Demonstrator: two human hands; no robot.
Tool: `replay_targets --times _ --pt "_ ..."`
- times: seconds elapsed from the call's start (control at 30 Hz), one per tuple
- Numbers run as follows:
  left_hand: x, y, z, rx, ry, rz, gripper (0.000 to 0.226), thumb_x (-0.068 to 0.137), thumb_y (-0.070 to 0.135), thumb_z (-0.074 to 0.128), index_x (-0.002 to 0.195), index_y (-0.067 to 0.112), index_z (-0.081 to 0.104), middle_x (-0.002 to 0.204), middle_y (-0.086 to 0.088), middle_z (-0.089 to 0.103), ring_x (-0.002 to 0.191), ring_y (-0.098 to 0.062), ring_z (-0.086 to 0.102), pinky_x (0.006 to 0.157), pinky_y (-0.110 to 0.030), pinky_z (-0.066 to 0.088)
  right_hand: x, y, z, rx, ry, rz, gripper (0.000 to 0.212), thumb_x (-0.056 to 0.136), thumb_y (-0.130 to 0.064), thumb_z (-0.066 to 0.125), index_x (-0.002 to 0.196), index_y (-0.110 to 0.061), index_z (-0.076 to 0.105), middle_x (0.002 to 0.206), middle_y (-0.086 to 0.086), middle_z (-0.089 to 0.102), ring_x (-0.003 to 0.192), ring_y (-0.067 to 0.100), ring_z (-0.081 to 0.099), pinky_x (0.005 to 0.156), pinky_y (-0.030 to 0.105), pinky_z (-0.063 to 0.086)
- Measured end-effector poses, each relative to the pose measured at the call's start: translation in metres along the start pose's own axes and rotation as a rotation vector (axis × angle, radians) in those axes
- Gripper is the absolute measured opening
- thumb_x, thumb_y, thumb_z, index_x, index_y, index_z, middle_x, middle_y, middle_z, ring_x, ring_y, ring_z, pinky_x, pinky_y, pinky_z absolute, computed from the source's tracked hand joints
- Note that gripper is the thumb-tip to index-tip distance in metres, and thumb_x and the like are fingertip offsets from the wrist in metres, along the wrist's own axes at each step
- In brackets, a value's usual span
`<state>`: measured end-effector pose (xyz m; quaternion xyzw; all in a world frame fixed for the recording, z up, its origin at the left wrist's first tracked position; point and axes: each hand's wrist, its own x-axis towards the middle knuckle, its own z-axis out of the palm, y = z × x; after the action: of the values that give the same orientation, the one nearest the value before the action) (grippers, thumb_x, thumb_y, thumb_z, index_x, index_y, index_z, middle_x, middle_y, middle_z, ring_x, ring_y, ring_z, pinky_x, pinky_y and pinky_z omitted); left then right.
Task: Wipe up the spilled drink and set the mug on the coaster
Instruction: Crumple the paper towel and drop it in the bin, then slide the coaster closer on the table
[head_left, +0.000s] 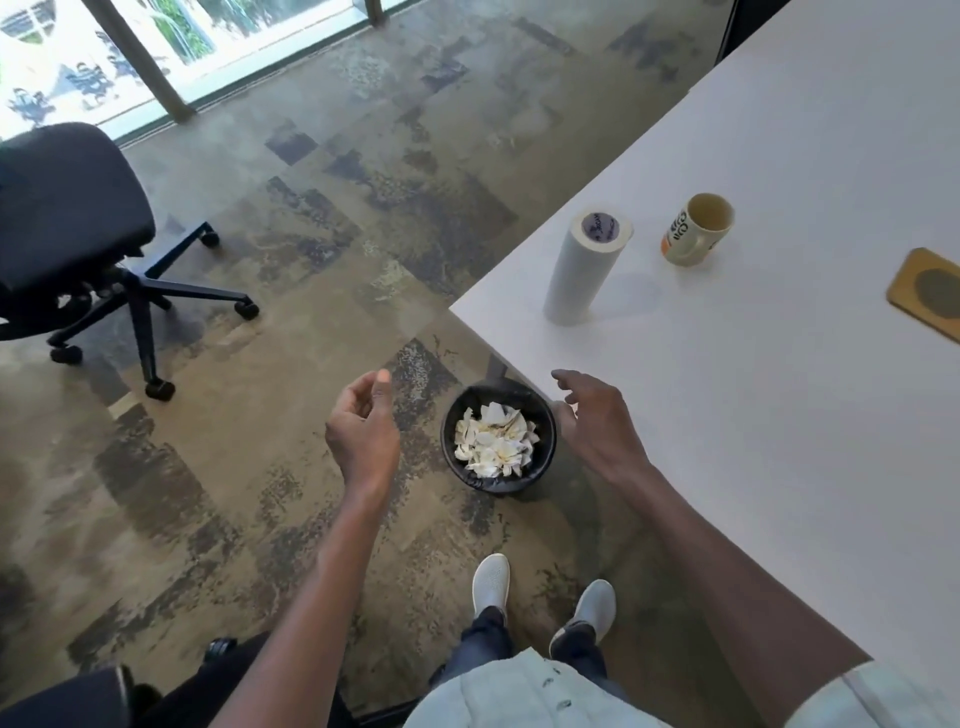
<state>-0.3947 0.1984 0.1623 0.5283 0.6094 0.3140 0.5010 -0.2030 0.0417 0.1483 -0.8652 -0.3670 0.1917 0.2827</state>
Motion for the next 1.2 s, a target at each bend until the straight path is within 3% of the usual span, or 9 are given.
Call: replay_targets --times 0.1,0.27,0.37,0.53,0.8,0.93,1.07,1.13,1.2 --pt "-0.003 0.004 0.01 0.01 -0.021 0.013 0.032 0.099 0.037 0.061 0.122 0.017 0.067 0.097 0.013 0.066 0.087 0.006 0.061 0.067 -0.005 0.046 -0.002 0.004 -0.006 0.014 0.024 0.022 0.042 0.089 -0.004 0.06 0.131 -0.009 0.059 0.123 0.011 0.067 0.106 0.026 0.065 0.096 0.04 0.051" --pt "-0.007 0.011 0.02 0.017 -0.078 0.029 0.031 0.099 0.039 0.06 0.122 0.019 0.067 0.096 0.015 0.066 0.092 -0.002 0.064 0.075 -0.016 0.049 -0.005 0.007 -0.016 0.026 0.054 0.047 0.041 0.09 -0.006 0.058 0.131 -0.01 0.059 0.123 0.01 0.067 0.106 0.023 0.065 0.095 0.037 0.051" --pt "-0.01 0.014 0.025 0.014 -0.116 0.039 0.028 0.098 0.042 0.061 0.117 0.023 0.067 0.097 0.016 0.067 0.093 0.001 0.064 0.074 -0.015 0.048 -0.01 0.01 -0.021 0.024 0.072 0.043 0.04 0.091 -0.007 0.058 0.131 -0.01 0.059 0.123 0.01 0.067 0.107 0.024 0.065 0.095 0.038 0.051" --pt "-0.014 0.021 0.034 0.022 -0.157 0.068 0.039 0.097 0.044 0.061 0.123 0.016 0.068 0.106 0.006 0.069 0.097 -0.009 0.066 0.077 -0.015 0.048 -0.02 0.02 -0.031 -0.025 0.114 0.053 0.041 0.09 -0.008 0.059 0.132 -0.01 0.058 0.126 0.011 0.065 0.113 0.027 0.06 0.098 0.036 0.047" --pt "-0.028 0.038 0.053 0.098 -0.266 0.167 0.054 0.094 0.058 0.057 0.133 0.022 0.065 0.128 -0.005 0.071 0.115 -0.023 0.067 0.1 -0.045 0.054 -0.041 0.04 -0.055 -0.095 0.271 0.13 0.043 0.094 -0.016 0.058 0.137 -0.013 0.054 0.144 0.009 0.05 0.134 0.025 0.042 0.108 0.034 0.037" --pt "-0.041 0.046 0.068 0.144 -0.365 0.279 0.054 0.096 0.057 0.054 0.136 0.022 0.063 0.135 -0.006 0.067 0.117 -0.014 0.06 0.097 -0.034 0.048 -0.057 0.052 -0.073 -0.111 0.353 0.185 0.045 0.096 -0.02 0.057 0.139 -0.012 0.051 0.15 0.012 0.042 0.136 0.029 0.037 0.112 0.039 0.036" --pt "-0.059 0.053 0.091 0.161 -0.52 0.361 0.049 0.1 0.048 0.054 0.141 0.021 0.058 0.149 0.0 0.056 0.136 -0.015 0.051 0.114 -0.038 0.039 -0.073 0.066 -0.093 -0.147 0.433 0.237 0.046 0.095 -0.021 0.057 0.139 -0.011 0.051 0.151 0.015 0.04 0.136 0.032 0.037 0.113 0.042 0.035" --pt "-0.07 0.056 0.105 0.203 -0.592 0.405 0.048 0.102 0.045 0.05 0.144 0.022 0.055 0.155 0.001 0.049 0.138 -0.012 0.046 0.112 -0.032 0.035 -0.08 0.075 -0.105 -0.156 0.48 0.264 0.046 0.094 -0.02 0.059 0.138 -0.01 0.052 0.15 0.017 0.041 0.135 0.034 0.039 0.111 0.043 0.037" --pt "-0.083 0.059 0.119 0.245 -0.66 0.456 0.05 0.103 0.043 0.048 0.147 0.021 0.051 0.158 0.0 0.044 0.142 -0.013 0.042 0.116 -0.034 0.034 -0.086 0.087 -0.118 -0.166 0.522 0.288 0.046 0.094 -0.02 0.06 0.138 -0.009 0.052 0.149 0.018 0.042 0.134 0.035 0.04 0.111 0.045 0.038"
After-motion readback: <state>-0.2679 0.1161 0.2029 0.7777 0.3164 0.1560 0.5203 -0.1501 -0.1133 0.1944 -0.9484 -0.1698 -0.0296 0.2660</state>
